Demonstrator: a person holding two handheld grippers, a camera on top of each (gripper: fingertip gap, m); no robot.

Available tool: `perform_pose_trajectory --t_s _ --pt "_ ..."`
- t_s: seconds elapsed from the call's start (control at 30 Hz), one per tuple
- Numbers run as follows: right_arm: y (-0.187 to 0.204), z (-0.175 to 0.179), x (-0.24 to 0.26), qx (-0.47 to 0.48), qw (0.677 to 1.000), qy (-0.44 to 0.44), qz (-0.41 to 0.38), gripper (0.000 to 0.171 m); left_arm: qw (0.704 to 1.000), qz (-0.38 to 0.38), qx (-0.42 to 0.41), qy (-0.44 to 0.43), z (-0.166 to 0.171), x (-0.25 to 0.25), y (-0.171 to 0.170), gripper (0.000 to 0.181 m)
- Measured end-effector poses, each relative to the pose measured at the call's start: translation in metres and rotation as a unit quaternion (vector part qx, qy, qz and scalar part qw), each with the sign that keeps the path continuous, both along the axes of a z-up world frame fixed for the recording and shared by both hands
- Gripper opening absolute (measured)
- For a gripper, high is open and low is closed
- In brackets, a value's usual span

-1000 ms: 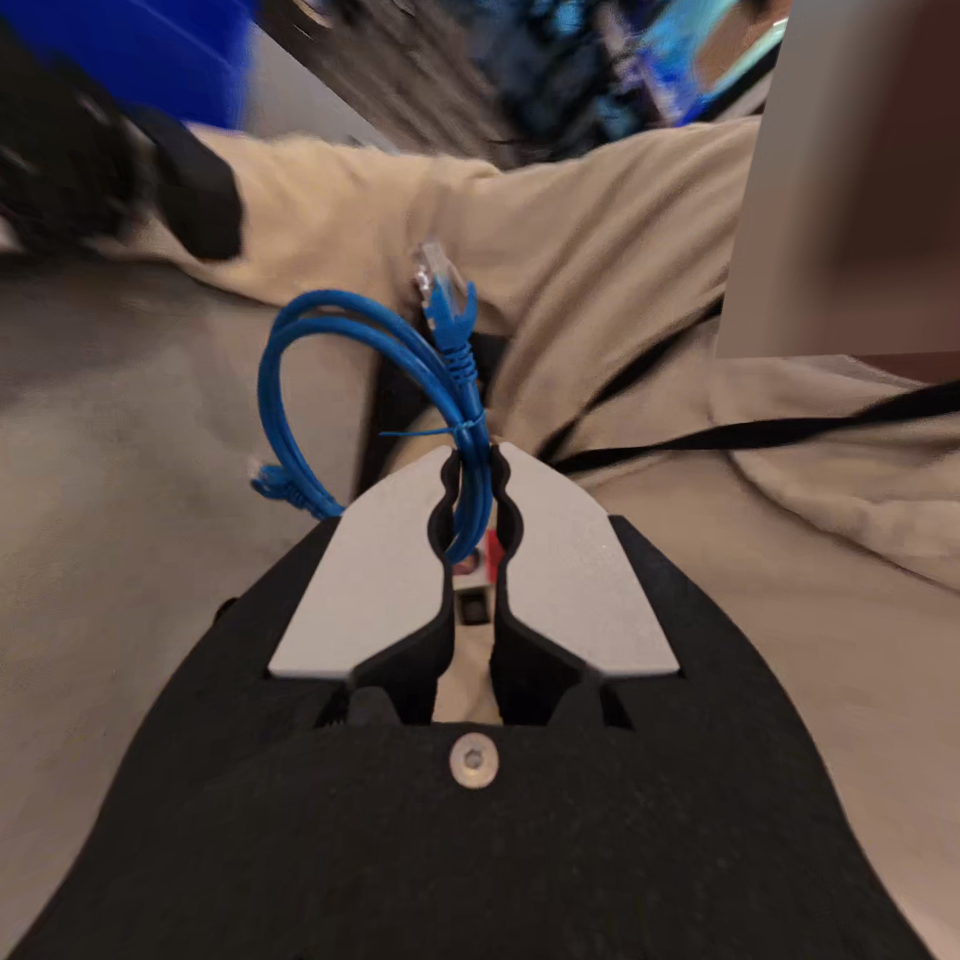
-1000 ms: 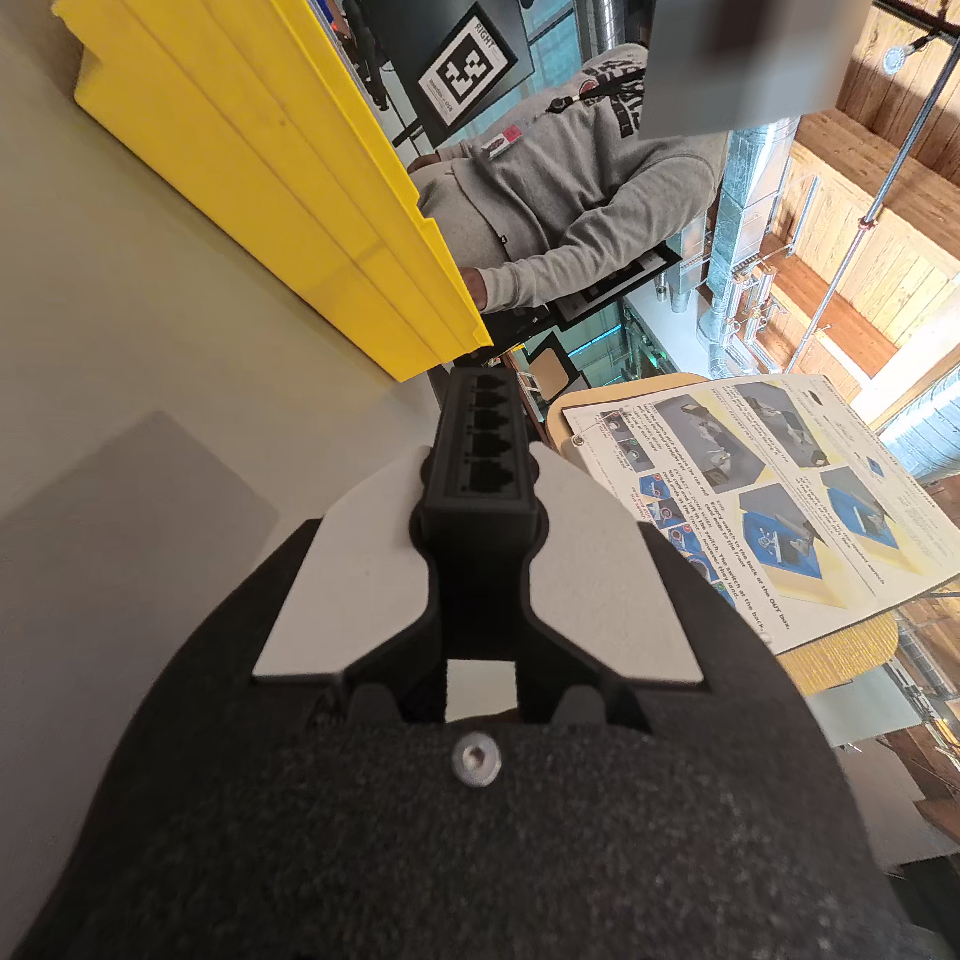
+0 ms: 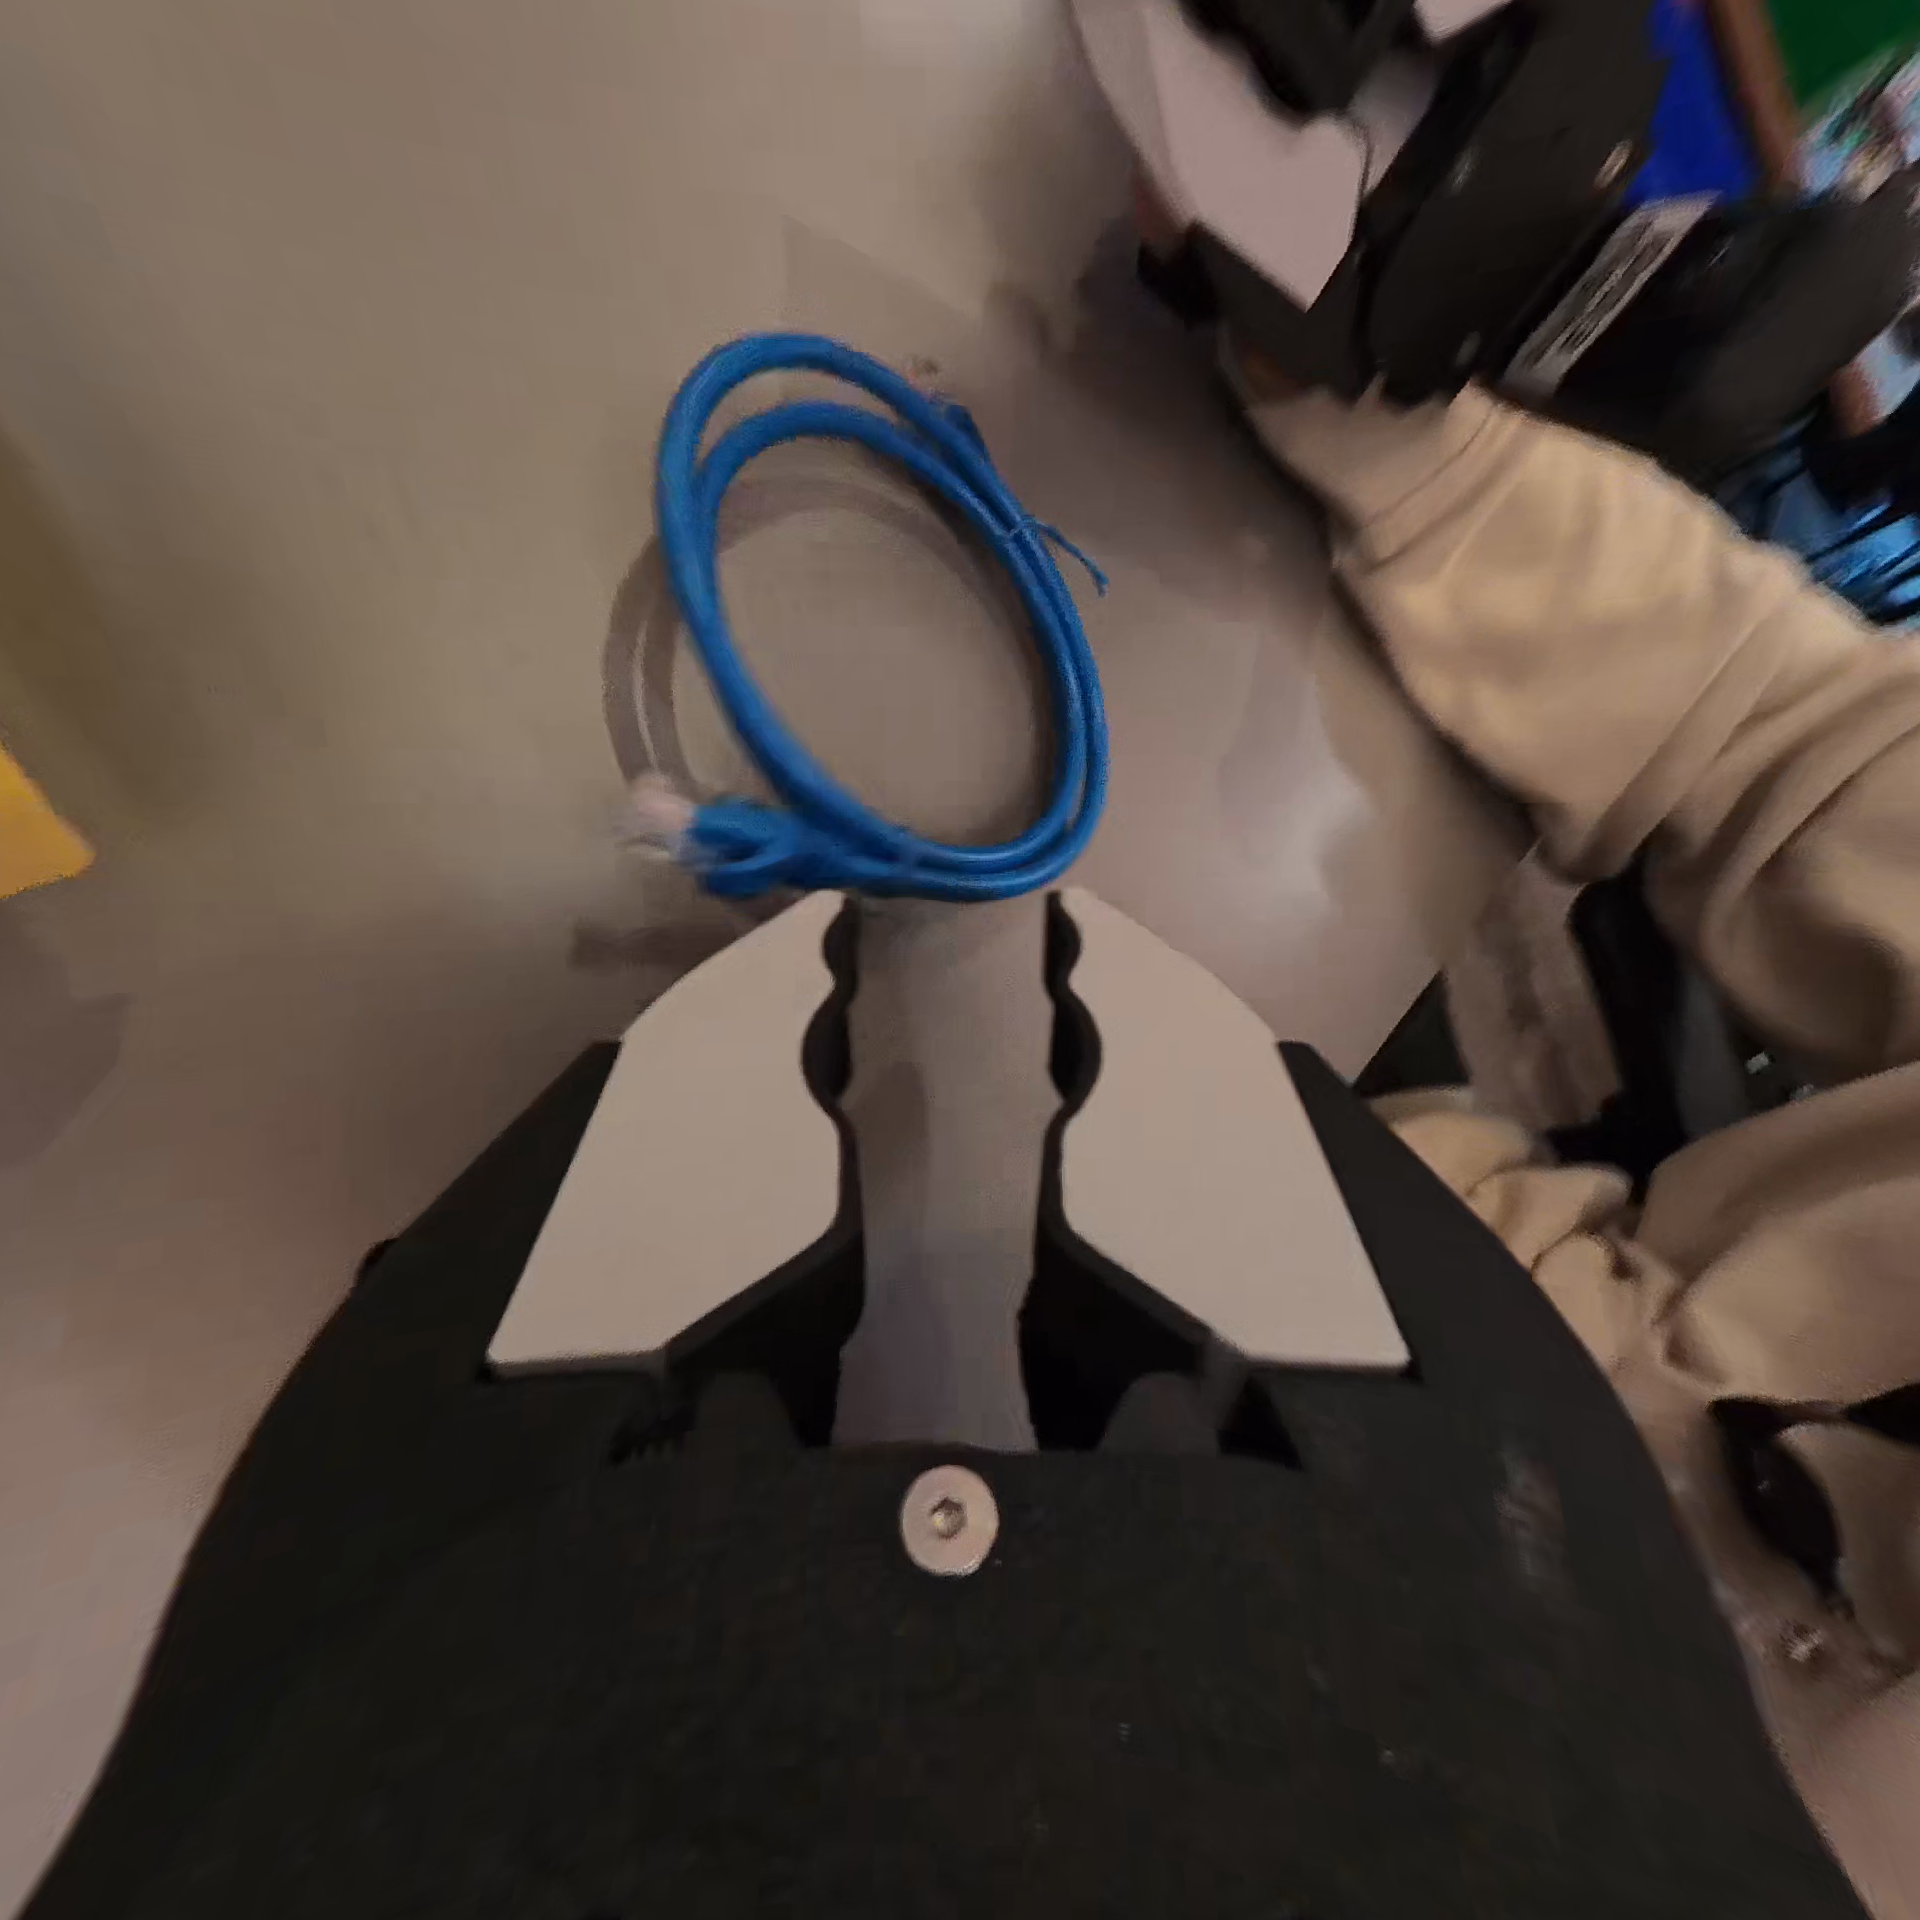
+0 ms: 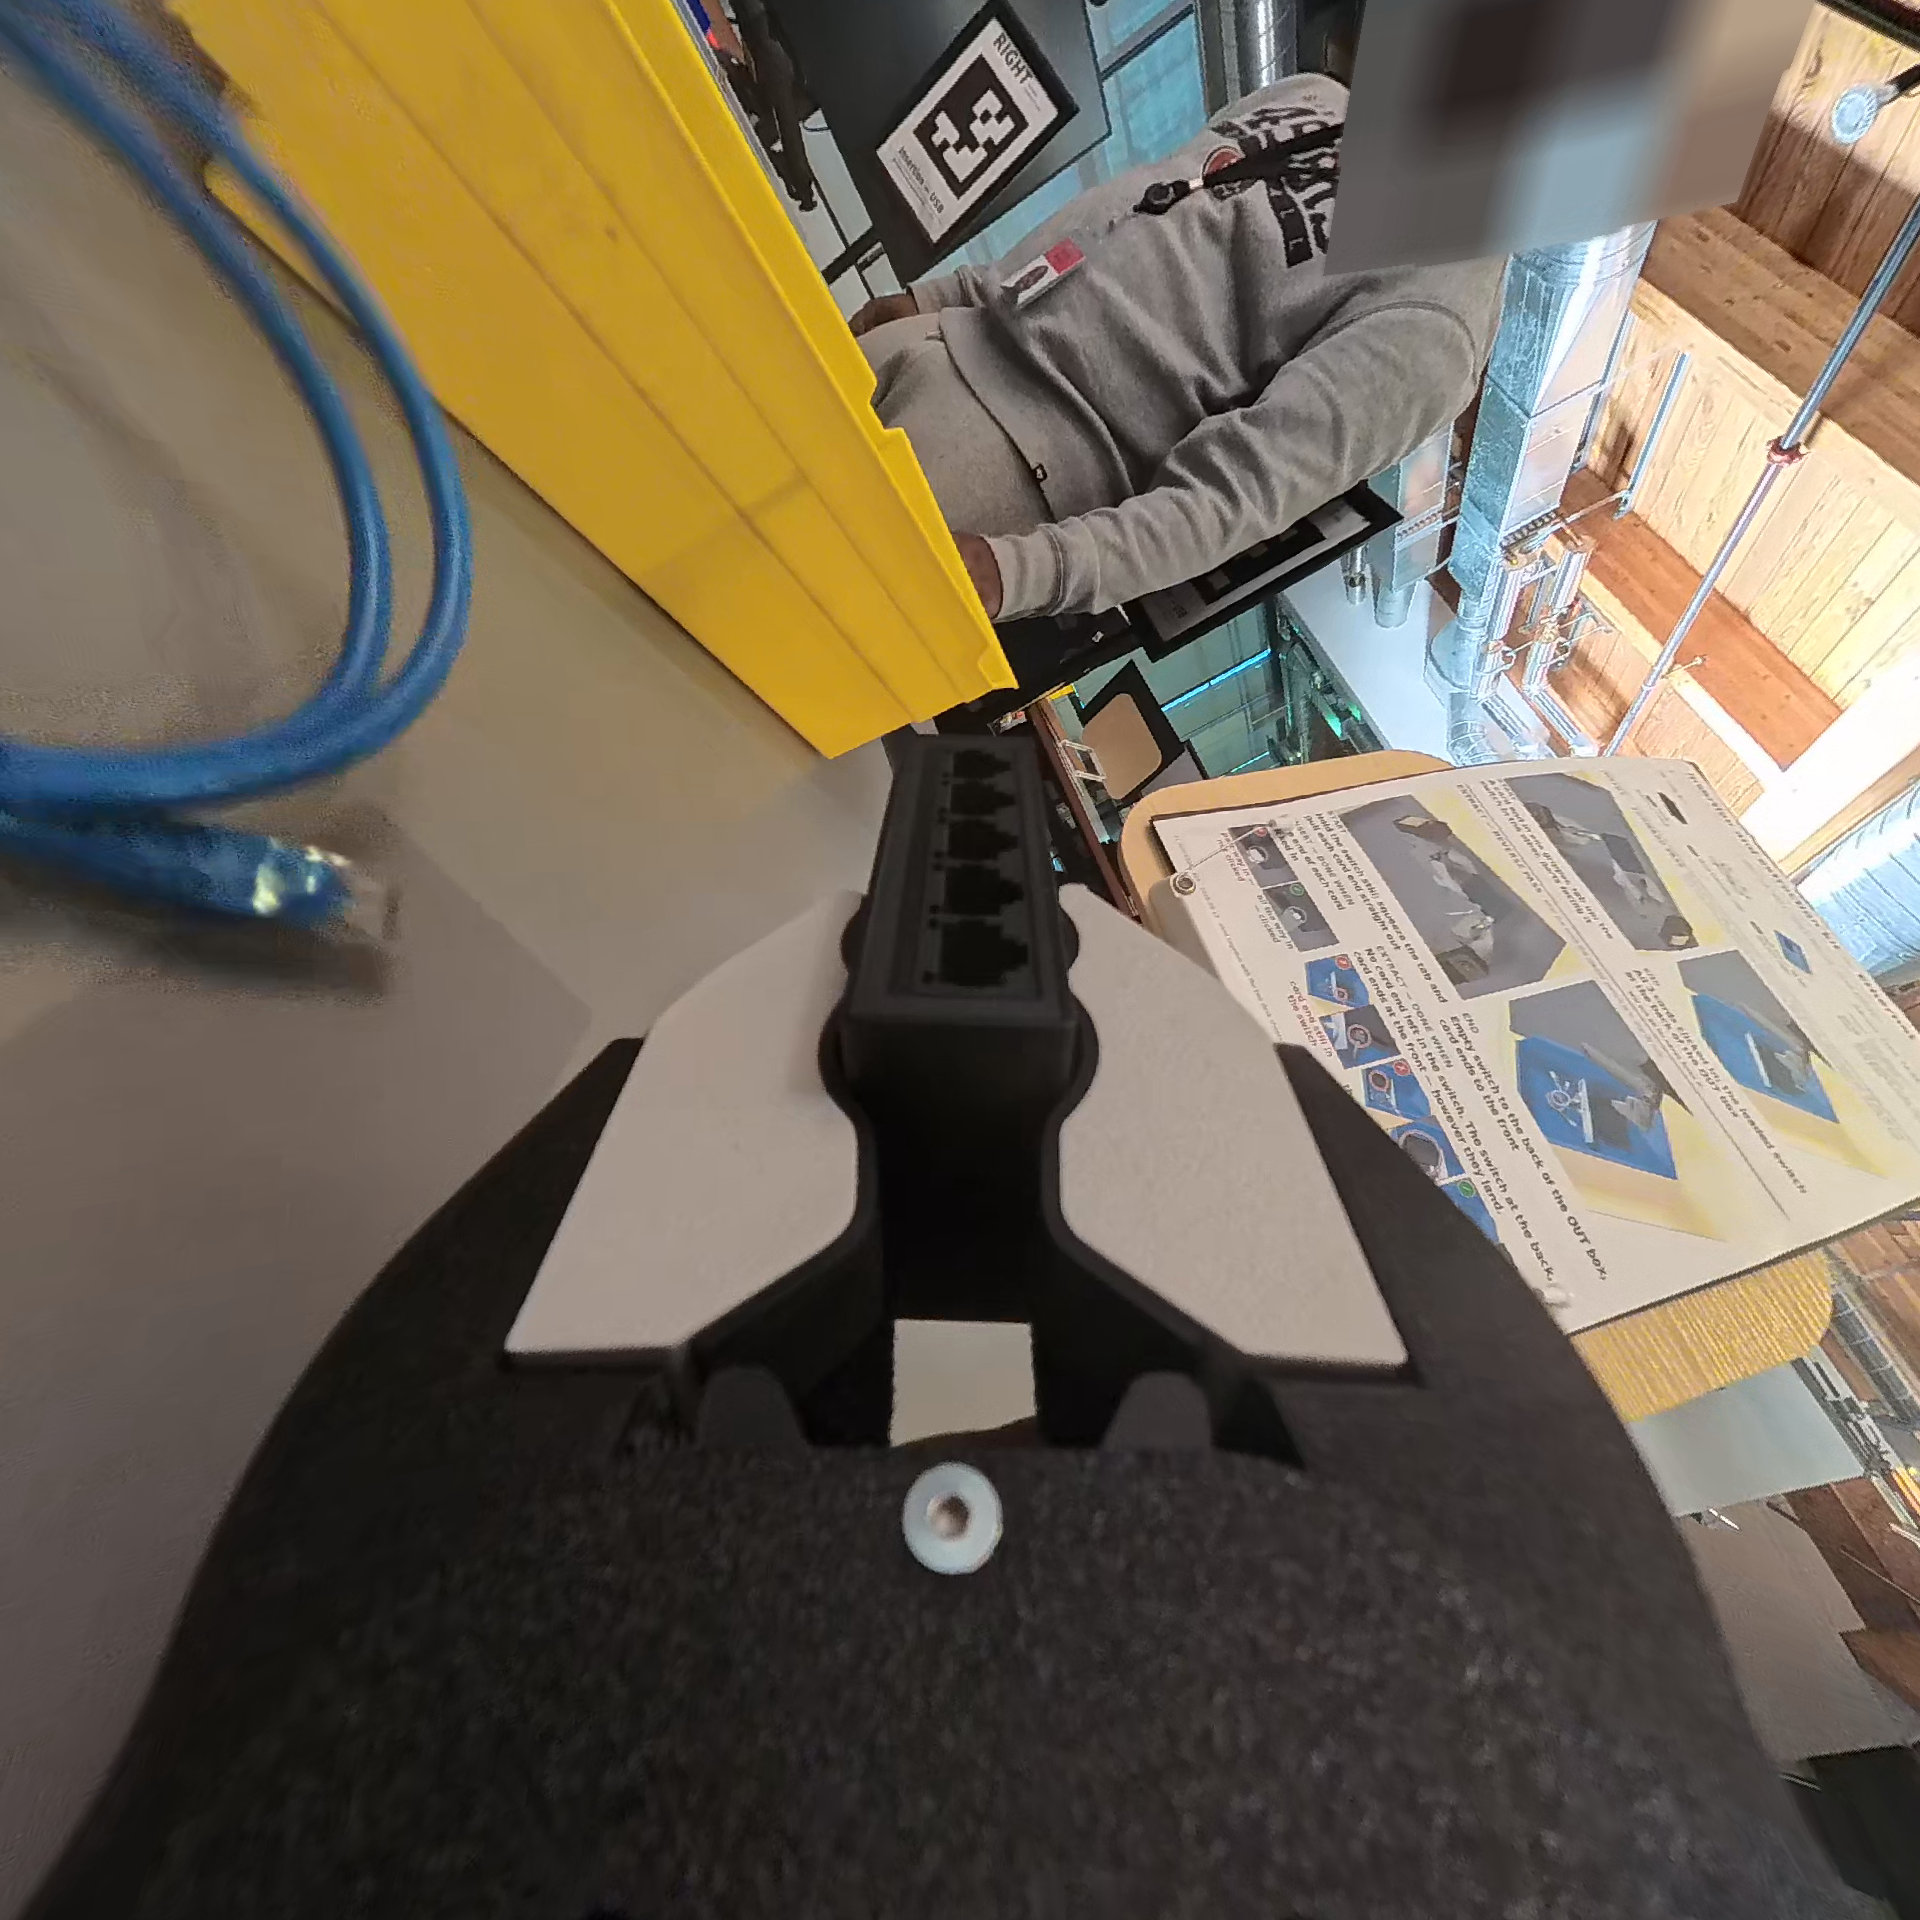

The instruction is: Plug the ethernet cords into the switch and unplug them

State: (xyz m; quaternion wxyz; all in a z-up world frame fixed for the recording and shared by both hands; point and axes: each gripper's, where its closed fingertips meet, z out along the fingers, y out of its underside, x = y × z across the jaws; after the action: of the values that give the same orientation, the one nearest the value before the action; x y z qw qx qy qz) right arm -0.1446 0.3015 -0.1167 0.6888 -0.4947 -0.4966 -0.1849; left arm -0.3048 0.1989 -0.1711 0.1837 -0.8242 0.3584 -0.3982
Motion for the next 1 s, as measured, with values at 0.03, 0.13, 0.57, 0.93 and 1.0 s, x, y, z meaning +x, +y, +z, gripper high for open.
perform_pose_trajectory --t_s 0.03,0.13,0.57,0.93,1.0 --pt "0.000 0.000 0.000 0.000 1.000 -0.001 0.000 0.030 0.999 0.010 -0.008 -0.031 0.006 0.006 0.000 0.038" --pt "0.000 -0.001 -0.001 -0.001 1.000 -0.001 0.001 0.030 0.990 0.040 -0.050 -0.127 0.025 0.025 0.002 0.038" --pt "-0.001 0.000 -0.001 -0.003 1.000 0.003 0.004 0.030 0.962 0.271 -0.035 -0.023 -0.014 0.004 0.000 0.050" --pt "-0.002 0.000 -0.001 -0.008 1.000 0.007 0.006 0.030 0.963 0.240 -0.089 -0.086 -0.018 0.047 0.064 0.013" --pt "-0.002 0.001 0.000 -0.009 1.000 0.012 0.006 0.030 0.970 0.208 -0.060 -0.114 0.000 0.053 0.063 0.011"
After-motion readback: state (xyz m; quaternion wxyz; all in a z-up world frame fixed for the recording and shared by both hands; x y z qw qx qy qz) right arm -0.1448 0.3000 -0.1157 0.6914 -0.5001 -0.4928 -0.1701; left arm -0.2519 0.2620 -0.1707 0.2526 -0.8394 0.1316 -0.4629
